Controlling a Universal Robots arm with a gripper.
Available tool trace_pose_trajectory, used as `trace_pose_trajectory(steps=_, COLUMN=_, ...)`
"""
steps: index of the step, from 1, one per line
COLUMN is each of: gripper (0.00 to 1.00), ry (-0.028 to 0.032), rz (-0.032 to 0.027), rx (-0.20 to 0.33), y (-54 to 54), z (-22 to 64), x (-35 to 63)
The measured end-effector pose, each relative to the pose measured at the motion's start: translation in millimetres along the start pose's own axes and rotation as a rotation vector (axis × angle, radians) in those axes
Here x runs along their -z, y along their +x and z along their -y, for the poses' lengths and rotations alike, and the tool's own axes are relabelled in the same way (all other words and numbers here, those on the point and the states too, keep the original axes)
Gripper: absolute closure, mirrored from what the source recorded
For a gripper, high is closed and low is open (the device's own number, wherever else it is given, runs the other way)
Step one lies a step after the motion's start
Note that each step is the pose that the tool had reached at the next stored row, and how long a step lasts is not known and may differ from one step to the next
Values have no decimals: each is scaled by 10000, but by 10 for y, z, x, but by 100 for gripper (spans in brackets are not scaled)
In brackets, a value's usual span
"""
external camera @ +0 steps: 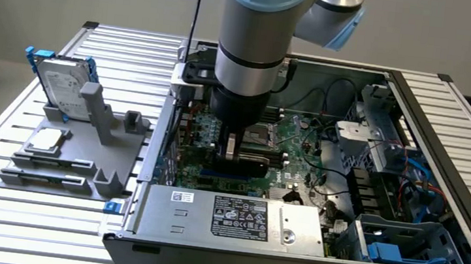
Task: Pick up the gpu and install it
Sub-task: 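Insert the gpu into the slot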
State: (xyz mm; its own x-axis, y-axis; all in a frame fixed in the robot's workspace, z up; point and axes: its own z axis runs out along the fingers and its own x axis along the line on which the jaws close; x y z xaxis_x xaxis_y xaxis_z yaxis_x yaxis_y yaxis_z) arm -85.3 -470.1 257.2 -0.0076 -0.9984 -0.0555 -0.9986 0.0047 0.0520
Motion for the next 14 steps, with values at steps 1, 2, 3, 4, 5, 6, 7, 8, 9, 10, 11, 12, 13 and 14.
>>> trace_pose_trajectory(steps=1, gripper=74, ry=-18, rz=1, rx=-2, y=0, z=0, x=0)
trace_pose_trajectory(steps=2, gripper=74, ry=-31, rz=0, rx=-2, y=0, z=0, x=0)
trace_pose_trajectory(steps=3, gripper=74, ry=-45, rz=-1, rx=-3, y=0, z=0, x=1)
trace_pose_trajectory(steps=4, gripper=74, ry=-60, rz=-2, rx=-3, y=0, z=0, x=1)
trace_pose_trajectory(steps=5, gripper=74, ry=-77, rz=-2, rx=-4, y=0, z=0, x=0)
trace_pose_trajectory(steps=6, gripper=74, ry=-92, rz=-2, rx=-5, y=0, z=0, x=0)
trace_pose_trajectory(steps=7, gripper=74, ry=-106, rz=-1, rx=-7, y=0, z=0, x=0)
trace_pose_trajectory(steps=8, gripper=74, ry=-118, rz=-1, rx=-7, y=0, z=0, x=0)
trace_pose_trajectory(steps=9, gripper=74, ry=-126, rz=-2, rx=-8, y=0, z=0, x=1)
trace_pose_trajectory(steps=10, gripper=74, ry=-128, rz=-2, rx=-8, y=0, z=0, x=1)
trace_pose_trajectory(steps=11, gripper=74, ry=-130, rz=-2, rx=-8, y=0, z=0, x=1)
trace_pose_trajectory(steps=12, gripper=74, ry=-130, rz=-2, rx=-8, y=0, z=-1, x=0)
trace_pose_trajectory(steps=13, gripper=74, ry=-131, rz=-2, rx=-8, y=0, z=-1, x=0)
trace_pose_trajectory(steps=14, gripper=74, ry=-131, rz=-3, rx=-9, y=1, z=-1, x=0)
